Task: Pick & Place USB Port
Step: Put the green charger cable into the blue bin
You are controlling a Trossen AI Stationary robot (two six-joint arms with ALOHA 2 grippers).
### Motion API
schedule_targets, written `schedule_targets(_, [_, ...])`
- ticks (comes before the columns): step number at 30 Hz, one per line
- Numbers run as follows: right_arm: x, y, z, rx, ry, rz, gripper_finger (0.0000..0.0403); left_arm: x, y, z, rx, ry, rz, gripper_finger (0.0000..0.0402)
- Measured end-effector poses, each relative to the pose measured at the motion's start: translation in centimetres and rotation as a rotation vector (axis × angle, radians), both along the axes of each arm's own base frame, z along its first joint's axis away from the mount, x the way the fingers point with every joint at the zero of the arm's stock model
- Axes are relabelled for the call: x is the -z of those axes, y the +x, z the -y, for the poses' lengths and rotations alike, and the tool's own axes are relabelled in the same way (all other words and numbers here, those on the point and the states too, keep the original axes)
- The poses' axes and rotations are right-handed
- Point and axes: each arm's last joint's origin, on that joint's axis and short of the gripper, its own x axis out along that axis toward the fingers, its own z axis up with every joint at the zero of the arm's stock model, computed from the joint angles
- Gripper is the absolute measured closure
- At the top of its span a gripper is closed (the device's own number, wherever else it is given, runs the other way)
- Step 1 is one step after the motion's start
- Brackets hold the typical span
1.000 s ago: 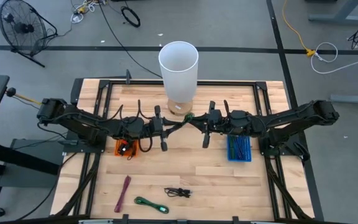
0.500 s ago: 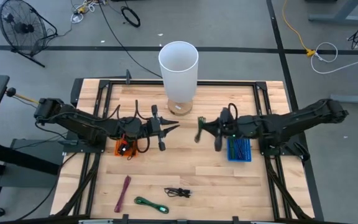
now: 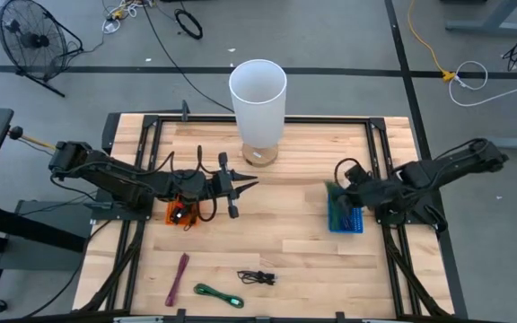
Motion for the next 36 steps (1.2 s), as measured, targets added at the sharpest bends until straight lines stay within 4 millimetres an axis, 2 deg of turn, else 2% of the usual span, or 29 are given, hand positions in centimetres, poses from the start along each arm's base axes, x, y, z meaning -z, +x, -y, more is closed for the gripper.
schedule_targets(4, [0.7, -0.9, -0.2, 0.06, 0.043, -0.104, 0.0403, 0.0, 0.0, 0.0, 0.0, 0.001, -0.004, 0.0342])
schedule_targets(14, [1.8, -2.2, 0.2, 0.189, 0.019, -0.287, 0.0403, 0.2, 0.0, 0.0, 0.0, -0.004, -0.015, 0.0342])
schedule_targets(36, [3.9, -0.6, -0.5, 0.227, -0.075, -0.474, 0.0399, 0.3, 0.0, 0.0, -0.002, -0.022, -0.021, 0.0342])
